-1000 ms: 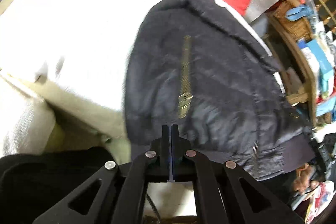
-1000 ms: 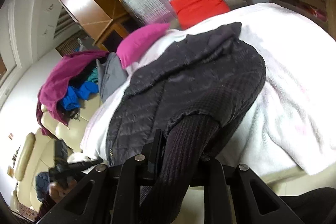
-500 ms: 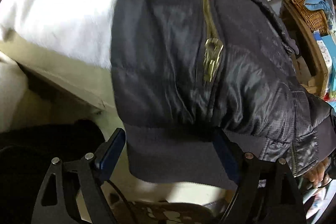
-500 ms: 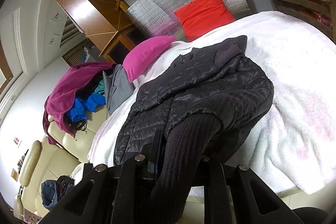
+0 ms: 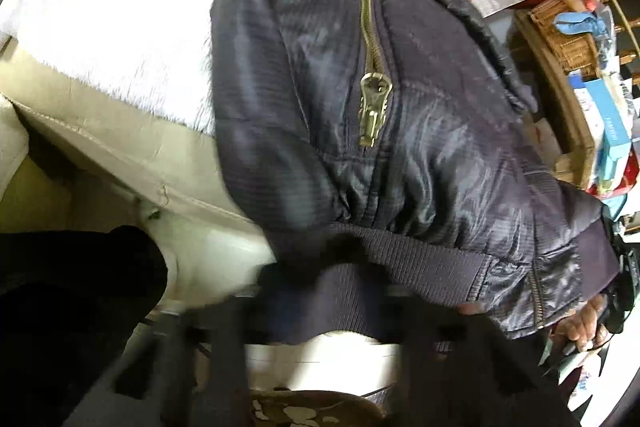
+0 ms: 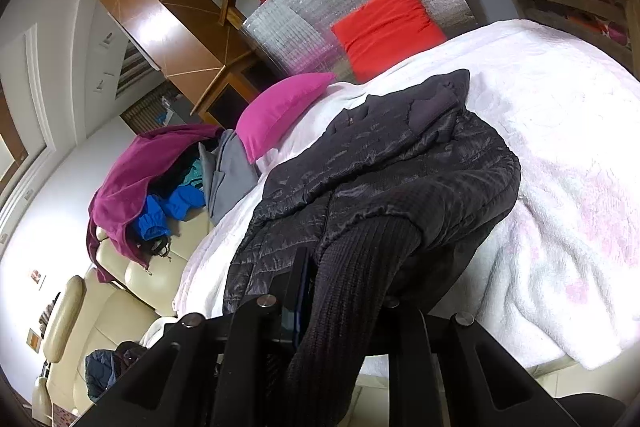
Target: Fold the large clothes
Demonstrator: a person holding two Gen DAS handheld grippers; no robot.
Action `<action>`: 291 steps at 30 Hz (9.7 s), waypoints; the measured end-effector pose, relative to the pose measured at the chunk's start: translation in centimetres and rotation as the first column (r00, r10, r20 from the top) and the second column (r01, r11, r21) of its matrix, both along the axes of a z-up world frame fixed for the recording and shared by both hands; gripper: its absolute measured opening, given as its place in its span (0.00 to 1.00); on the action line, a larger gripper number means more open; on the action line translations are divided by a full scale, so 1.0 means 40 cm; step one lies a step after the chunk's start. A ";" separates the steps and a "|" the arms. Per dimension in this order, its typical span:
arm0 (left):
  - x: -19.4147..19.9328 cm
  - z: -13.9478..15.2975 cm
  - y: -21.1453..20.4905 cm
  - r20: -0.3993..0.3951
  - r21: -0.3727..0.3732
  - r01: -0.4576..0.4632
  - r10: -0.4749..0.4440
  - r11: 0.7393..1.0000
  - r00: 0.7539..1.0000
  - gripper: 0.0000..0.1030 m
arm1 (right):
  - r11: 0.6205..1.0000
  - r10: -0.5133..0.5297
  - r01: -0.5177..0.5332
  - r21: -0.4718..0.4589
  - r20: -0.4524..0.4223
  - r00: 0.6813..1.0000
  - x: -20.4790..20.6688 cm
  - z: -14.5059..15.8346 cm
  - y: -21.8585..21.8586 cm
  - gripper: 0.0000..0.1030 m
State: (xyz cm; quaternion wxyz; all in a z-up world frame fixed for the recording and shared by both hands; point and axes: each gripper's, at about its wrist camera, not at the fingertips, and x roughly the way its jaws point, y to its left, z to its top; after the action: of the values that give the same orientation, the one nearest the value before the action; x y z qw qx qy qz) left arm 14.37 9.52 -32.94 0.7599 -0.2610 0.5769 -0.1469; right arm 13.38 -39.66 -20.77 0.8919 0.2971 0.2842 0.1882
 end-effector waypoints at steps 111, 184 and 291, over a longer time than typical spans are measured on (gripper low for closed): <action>0.691 0.150 0.083 0.145 -0.117 -0.492 0.505 0.863 0.851 0.31 | 0.777 -0.442 0.569 0.268 -0.411 0.797 0.662 -0.225 -0.114 0.61; 0.686 0.246 -0.217 0.381 0.300 -0.257 0.132 0.919 0.915 0.04 | 0.796 -0.354 0.180 -0.578 -0.203 0.913 0.865 0.061 0.073 0.00; 0.706 0.181 0.068 0.065 0.035 -0.081 0.078 0.996 0.995 0.72 | 0.927 -0.183 0.318 0.199 -0.500 0.846 0.525 -0.207 -0.321 0.76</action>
State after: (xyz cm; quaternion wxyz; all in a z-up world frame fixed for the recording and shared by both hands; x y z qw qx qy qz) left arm 42.60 12.23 -25.68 0.7879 -0.2644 0.5444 -0.1138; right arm 34.37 -52.50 -29.07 0.7624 0.4892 0.4227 0.0285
